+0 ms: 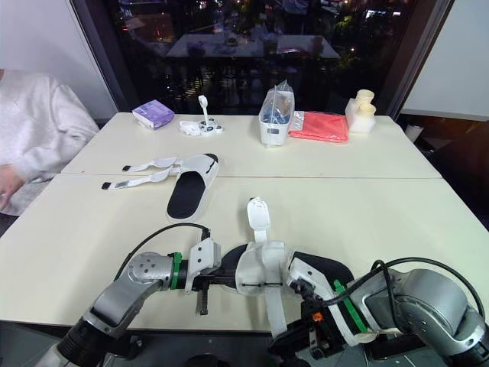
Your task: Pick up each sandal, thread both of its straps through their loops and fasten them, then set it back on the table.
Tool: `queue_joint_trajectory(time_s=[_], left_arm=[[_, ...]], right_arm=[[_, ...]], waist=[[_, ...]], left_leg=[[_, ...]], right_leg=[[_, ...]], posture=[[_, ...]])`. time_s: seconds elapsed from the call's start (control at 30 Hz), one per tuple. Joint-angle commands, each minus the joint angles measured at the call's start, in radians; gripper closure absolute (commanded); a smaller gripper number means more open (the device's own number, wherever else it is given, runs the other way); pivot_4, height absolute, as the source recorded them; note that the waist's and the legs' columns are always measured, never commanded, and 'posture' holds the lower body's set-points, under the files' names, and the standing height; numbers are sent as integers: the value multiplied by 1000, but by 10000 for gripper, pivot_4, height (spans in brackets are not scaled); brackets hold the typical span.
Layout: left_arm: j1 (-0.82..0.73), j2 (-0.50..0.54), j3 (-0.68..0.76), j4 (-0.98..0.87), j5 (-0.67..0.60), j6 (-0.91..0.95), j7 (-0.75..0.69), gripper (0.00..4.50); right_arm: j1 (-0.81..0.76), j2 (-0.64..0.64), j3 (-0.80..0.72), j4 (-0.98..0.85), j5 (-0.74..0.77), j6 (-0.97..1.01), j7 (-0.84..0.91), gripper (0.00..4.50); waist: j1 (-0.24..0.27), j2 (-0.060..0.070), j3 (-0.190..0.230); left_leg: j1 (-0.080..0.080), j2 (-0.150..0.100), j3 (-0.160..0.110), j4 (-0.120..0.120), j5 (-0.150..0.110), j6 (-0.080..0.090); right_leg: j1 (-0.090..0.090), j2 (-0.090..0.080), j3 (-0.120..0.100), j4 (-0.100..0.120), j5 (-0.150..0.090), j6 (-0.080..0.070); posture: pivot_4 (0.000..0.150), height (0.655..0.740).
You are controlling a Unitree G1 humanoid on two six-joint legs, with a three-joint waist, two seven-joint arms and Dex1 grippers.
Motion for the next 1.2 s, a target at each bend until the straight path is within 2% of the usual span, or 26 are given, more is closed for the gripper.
queue_joint_trajectory(time_s=[0.03,0.17,0.37,0.67,0.93,1.03,1.2], left_arm=[[44,36,-91,22,53,44,-31,45000],[27,50,-115,42,73,10,-48,45000],[-9,38,-145,100,100,-47,-68,45000],[-40,-5,-155,169,124,-101,-63,45000],[-53,-28,-139,205,135,-119,-47,45000],[-56,-31,-134,212,136,-122,-44,45000],[-59,-33,-129,218,137,-125,-43,45000]], right_arm=[[-13,-66,-28,-101,27,-51,82,44306],[-89,-105,-101,-79,87,-62,108,44306],[-201,-85,-92,48,99,-27,80,44306],[-269,23,-77,276,169,150,-30,44306],[-355,207,-181,511,224,290,-241,44306],[-394,250,-225,577,239,321,-285,34291],[-440,307,-285,651,245,366,-347,9111]], waist=[[0,0,0],[0,0,0],[2,0,0],[6,0,-1],[5,1,-2],[4,2,-2],[3,2,-3]], left_leg=[[0,0,0,0,0,0],[0,0,0,0,0,0],[0,0,0,0,0,0],[1,-2,0,0,-1,2],[1,-6,0,1,-2,5],[1,-7,0,1,-2,6],[1,-7,0,1,-1,6]], right_leg=[[0,0,0,0,0,0],[0,0,0,0,0,0],[-1,-1,-1,-1,0,0],[1,-7,-1,-7,1,-1],[3,-11,-1,-9,3,-4],[3,-11,-1,-9,3,-4],[4,-11,-2,-9,3,-4]], posture=[[1500,7400],[1500,7400],[1500,7400],[1500,7400],[1500,7400],[1500,7400],[1500,7400]])
